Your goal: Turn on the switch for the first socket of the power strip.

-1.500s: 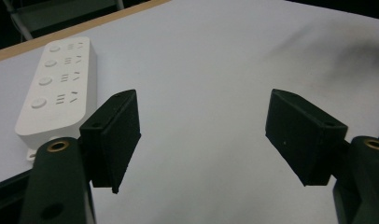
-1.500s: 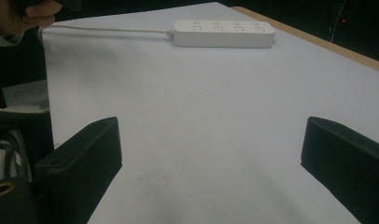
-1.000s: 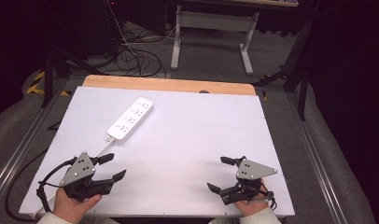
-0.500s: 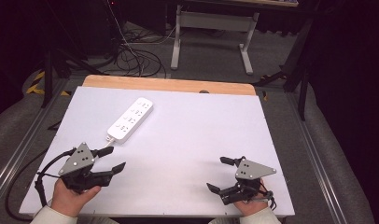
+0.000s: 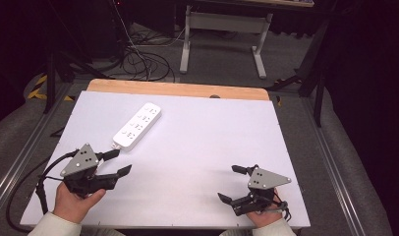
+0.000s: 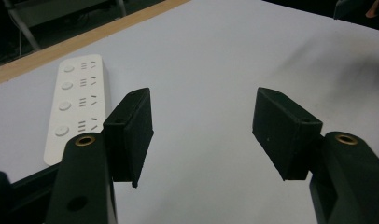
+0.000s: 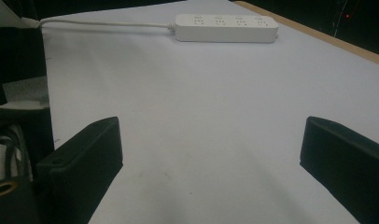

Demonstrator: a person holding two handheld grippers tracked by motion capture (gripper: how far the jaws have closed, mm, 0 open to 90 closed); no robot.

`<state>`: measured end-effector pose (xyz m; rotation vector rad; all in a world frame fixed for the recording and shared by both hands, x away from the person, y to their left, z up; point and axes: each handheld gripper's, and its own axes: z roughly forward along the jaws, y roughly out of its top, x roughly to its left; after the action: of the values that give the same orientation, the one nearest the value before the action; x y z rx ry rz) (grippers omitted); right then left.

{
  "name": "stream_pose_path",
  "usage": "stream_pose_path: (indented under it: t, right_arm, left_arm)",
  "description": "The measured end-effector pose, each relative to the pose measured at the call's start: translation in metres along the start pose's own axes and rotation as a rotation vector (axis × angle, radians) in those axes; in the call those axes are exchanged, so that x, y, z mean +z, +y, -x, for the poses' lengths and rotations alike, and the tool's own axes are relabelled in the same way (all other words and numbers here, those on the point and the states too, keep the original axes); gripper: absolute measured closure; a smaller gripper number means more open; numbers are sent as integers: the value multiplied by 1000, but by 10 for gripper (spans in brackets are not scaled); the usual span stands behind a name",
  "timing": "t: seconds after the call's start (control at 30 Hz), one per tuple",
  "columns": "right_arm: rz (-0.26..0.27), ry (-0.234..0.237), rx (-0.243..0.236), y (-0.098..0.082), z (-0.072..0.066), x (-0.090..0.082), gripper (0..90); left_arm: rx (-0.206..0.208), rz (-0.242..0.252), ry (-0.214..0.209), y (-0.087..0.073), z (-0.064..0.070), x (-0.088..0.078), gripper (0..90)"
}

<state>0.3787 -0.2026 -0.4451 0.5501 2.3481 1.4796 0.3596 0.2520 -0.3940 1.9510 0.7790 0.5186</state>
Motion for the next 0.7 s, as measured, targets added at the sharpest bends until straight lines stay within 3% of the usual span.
stream_pose_path:
  t: [0.2, 0.43, 0.47, 0.57, 0.6, 0.63, 0.7]
  right_arm:
    - [-2, 5, -1, 0, -1, 1, 64]
    - [-4, 6, 0, 0, -1, 1, 64]
    - [-4, 6, 0, 0, -1, 1, 64]
    - [-4, 6, -4, 0, -1, 1, 65]
    - [-4, 6, -4, 0, -1, 1, 65]
    - [-3, 5, -4, 0, -1, 1, 65]
    - [-3, 4, -2, 0, -1, 1, 66]
  left_arm:
    - [2, 2, 3, 3, -3, -1, 449]
    - [2, -39, -7, 9, -6, -4, 670]
    - [3, -44, -2, 10, -6, -4, 670]
    - [1, -45, 1, 14, -8, -7, 826]
    - [-1, -43, 5, 15, -8, -9, 826]
    - [0, -44, 10, 17, -9, -10, 900]
    - [-1, -53, 12, 20, -12, -10, 900]
